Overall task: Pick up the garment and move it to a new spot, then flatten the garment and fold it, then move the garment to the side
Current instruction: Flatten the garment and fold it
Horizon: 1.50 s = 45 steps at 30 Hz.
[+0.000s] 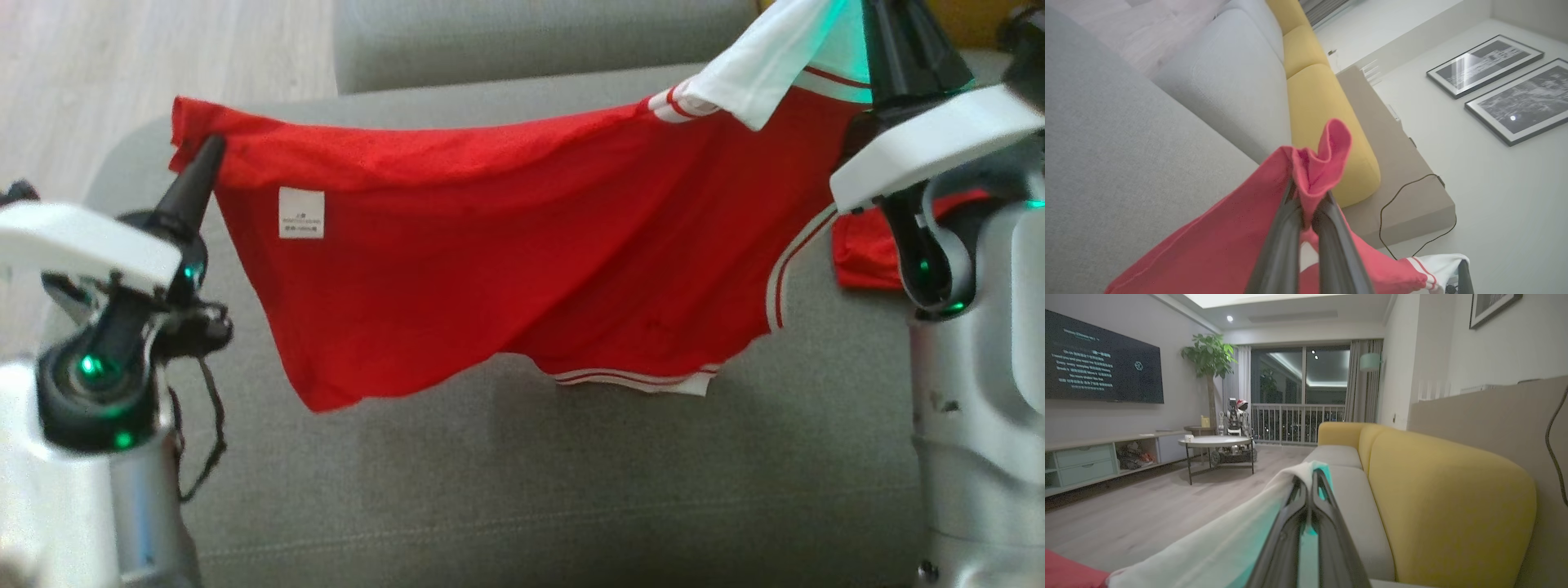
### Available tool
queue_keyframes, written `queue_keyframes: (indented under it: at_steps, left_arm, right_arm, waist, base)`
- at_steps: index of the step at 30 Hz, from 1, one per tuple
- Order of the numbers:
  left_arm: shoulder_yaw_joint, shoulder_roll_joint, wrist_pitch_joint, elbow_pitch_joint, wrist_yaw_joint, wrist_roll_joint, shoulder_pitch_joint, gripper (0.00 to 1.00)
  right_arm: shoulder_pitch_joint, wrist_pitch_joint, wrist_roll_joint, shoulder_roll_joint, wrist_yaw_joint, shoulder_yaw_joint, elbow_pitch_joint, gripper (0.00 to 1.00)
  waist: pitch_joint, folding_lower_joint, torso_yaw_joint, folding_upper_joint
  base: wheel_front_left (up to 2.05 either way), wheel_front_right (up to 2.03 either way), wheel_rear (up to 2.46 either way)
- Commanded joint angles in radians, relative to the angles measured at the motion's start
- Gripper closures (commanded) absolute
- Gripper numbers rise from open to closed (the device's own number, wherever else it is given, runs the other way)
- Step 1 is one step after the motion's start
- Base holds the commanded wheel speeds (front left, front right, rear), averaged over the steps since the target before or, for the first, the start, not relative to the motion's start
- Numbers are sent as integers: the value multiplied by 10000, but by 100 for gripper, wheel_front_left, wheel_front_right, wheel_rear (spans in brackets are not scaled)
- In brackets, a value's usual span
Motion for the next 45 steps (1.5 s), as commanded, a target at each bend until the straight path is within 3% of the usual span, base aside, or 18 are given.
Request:
queue_keyframes:
  at_steps: [1,8,12,15,19,24,29,34,39,45]
  left_arm:
    - [348,436,341,-226,319,9,-992,100]
    - [130,1122,1278,845,1275,113,-3244,100]
    - [-311,1588,1230,2024,1188,571,-5740,100]
    - [-467,1636,510,3148,729,863,-7976,100]
    - [-508,1615,-1269,4760,-292,1324,-10671,100]
    - [-358,1296,-3243,6681,-1429,1421,-12385,100]
    - [-763,1193,-4107,8124,-2635,1699,-12115,100]
    - [-1698,1220,-4591,9357,-3579,2433,-10649,100]
    - [-2559,1320,-4882,10095,-3981,2886,-9013,100]
    - [-3286,1463,-4746,10519,-4073,2847,-7374,100]
  right_arm:
    - [-743,210,53,90,-2,184,-181,100]
    - [-2535,894,-58,31,-2,423,751,100]
    - [-4958,992,-155,54,-2,69,1932,100]
    - [-7134,201,-931,84,-2,-648,3060,100]
    - [-9788,-1630,-1901,125,-2,-1843,4426,100]
    - [-11371,-3718,-1905,133,-2,-2380,5740,100]
    - [-10578,-3855,-821,135,-2,-2077,6230,100]
    - [-8694,-3858,350,136,-2,-1221,7868,100]
    - [-7195,-3794,1424,136,-2,125,9447,100]
    - [-6221,-3339,2381,136,-2,1214,10580,100]
  waist:
    - [376,0,-34,-1]
    - [2014,0,-28,-1]
    - [3694,0,-9,-1]
    - [4892,0,60,-1]
    - [5957,0,171,-1]
    - [6448,0,301,-1]
    - [6625,0,403,-1]
    - [6362,0,516,-1]
    - [5777,0,573,-1]
    - [5006,0,544,-1]
  base:
    - [0,0,0]
    - [0,0,0]
    - [0,0,0]
    - [0,0,0]
    - [0,0,0]
    - [0,0,0]
    - [0,0,0]
    - [0,0,0]
    - [0,0,0]
    - [0,0,0]
